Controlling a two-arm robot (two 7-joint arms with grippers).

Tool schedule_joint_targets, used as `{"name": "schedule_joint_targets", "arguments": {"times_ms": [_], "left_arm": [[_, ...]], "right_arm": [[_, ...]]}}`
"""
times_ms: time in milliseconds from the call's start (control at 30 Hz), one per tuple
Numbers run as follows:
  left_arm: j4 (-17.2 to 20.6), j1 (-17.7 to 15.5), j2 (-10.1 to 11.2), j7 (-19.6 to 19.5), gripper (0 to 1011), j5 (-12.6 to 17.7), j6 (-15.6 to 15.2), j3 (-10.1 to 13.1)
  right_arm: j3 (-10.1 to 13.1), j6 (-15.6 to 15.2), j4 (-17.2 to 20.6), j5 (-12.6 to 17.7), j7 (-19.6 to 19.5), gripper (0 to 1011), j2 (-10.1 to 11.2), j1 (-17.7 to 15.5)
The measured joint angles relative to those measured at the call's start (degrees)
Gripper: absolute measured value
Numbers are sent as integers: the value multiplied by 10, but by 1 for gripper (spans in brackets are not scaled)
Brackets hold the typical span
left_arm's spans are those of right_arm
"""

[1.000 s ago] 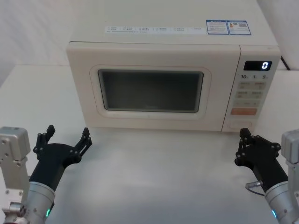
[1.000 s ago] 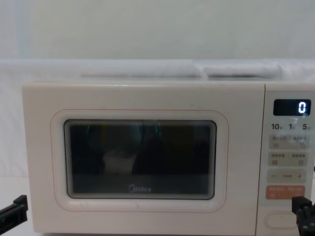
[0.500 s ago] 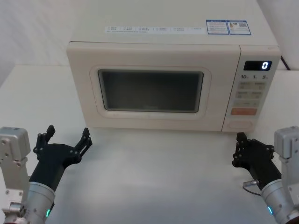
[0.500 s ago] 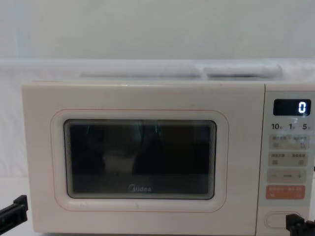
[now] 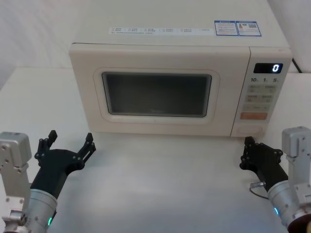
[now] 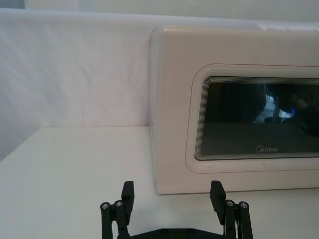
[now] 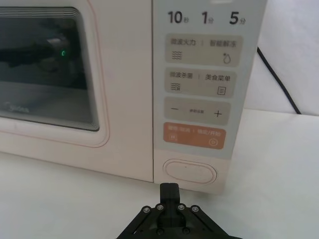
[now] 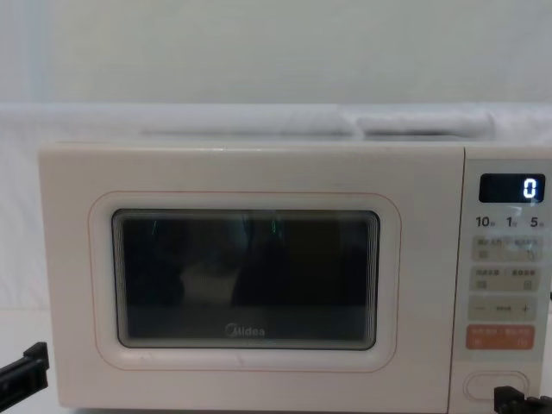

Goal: Press the button to open the microwave door with one hand; close the microwave door with the other hand.

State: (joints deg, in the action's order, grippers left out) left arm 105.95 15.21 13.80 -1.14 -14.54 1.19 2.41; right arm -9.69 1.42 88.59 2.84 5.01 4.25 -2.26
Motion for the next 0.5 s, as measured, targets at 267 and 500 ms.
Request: {"name": "schedule_joint_targets", "arguments": {"times_ms": [267,500], "left_arm": [[0,0,0,0,1001,0,0,0],[0,0,0,0,1001,0,0,0]], "right_arm": [[7,0,-21,5,2,0,-11,16],[12,-1,-41,11,4,0,-17,32]]}}
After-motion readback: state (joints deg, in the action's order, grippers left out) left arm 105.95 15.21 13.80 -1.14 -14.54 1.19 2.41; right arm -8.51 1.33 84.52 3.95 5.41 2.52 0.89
